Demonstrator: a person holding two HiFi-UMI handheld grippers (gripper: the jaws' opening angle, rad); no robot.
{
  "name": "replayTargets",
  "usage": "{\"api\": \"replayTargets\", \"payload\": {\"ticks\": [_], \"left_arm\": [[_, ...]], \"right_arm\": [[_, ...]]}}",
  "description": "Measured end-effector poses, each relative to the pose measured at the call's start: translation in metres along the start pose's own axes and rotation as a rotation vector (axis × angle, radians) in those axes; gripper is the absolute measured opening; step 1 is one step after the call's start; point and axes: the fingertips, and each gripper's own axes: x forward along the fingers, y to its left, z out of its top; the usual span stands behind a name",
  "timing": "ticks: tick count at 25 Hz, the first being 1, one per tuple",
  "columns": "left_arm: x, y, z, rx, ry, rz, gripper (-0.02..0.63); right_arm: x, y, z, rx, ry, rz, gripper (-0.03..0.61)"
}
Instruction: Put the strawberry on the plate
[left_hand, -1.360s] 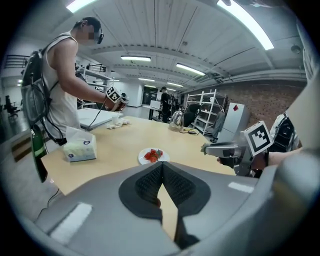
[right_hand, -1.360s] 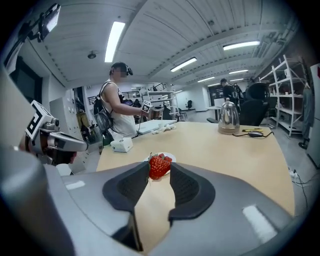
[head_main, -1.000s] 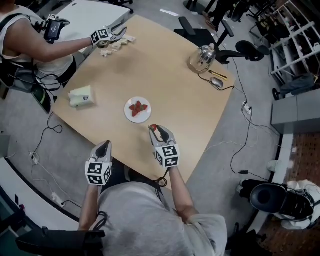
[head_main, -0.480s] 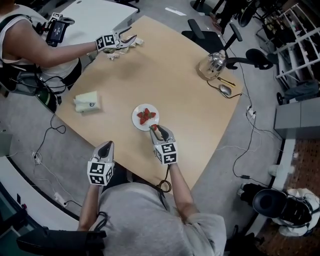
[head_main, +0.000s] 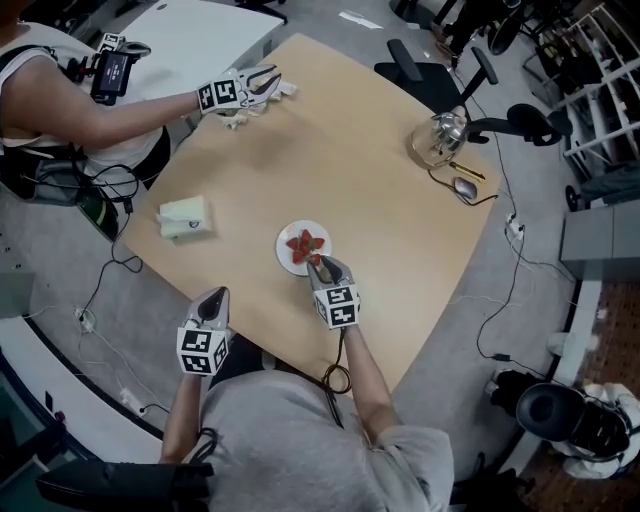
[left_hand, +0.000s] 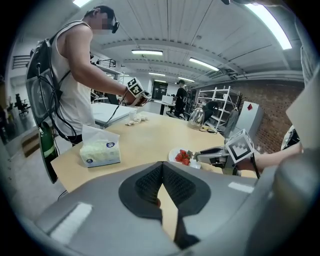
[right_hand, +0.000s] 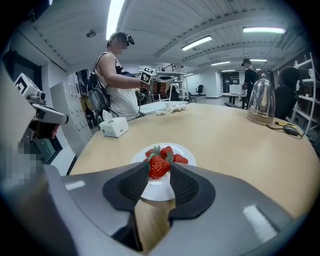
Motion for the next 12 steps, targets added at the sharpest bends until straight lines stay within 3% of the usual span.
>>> {"api": "replayTargets", "payload": {"ticks": [12], "left_arm": [[0.01,0.016,-0.001,-0.016,0.025,0.004,0.018]], "right_arm": [[0.025,-0.004,-0.021,-0.038,0.082,-0.012,0.141]]}}
